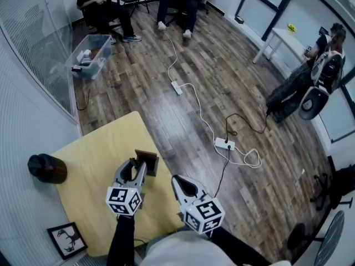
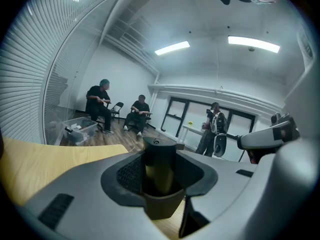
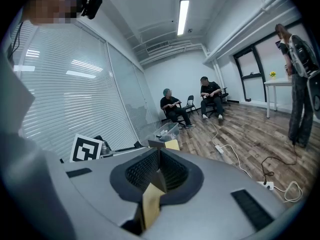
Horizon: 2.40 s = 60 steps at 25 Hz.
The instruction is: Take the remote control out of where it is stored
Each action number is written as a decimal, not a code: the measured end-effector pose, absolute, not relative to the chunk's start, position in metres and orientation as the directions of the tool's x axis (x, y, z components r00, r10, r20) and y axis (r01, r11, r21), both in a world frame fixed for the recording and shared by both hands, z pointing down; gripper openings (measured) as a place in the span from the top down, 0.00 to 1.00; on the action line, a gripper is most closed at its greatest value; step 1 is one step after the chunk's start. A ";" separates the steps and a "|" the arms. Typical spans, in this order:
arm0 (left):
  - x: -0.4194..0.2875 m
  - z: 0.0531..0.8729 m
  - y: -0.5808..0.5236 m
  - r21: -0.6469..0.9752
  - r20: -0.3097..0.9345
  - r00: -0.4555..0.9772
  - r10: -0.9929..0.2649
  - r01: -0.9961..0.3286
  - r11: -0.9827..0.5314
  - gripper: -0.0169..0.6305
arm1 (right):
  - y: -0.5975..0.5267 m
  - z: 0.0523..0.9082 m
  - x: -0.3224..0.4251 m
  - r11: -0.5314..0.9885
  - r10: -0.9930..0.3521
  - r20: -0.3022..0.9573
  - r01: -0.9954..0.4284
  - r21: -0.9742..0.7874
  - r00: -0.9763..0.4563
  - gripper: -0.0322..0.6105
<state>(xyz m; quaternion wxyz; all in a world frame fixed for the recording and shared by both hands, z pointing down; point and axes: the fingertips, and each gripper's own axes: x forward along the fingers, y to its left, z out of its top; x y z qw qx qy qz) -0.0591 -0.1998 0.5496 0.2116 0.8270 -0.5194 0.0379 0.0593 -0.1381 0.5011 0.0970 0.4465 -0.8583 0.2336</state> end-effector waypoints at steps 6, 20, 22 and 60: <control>-0.062 0.551 -0.199 0.324 0.280 0.457 -0.845 -0.873 -0.365 0.70 | -0.137 0.503 0.058 0.494 -0.720 0.377 -0.812 -0.312 -0.583 0.94; -0.064 0.545 -0.198 0.332 0.270 0.458 -0.847 -0.870 -0.365 0.70 | -0.137 0.501 0.058 0.493 -0.722 0.377 -0.814 -0.308 -0.580 0.94; -0.063 0.543 -0.199 0.332 0.267 0.458 -0.848 -0.870 -0.366 0.70 | -0.138 0.500 0.058 0.492 -0.724 0.375 -0.814 -0.309 -0.580 0.94; -0.065 0.527 -0.197 0.335 0.231 0.466 -0.854 -0.862 -0.380 0.70 | -0.135 0.503 0.059 0.493 -0.721 0.379 -0.814 -0.308 -0.580 0.94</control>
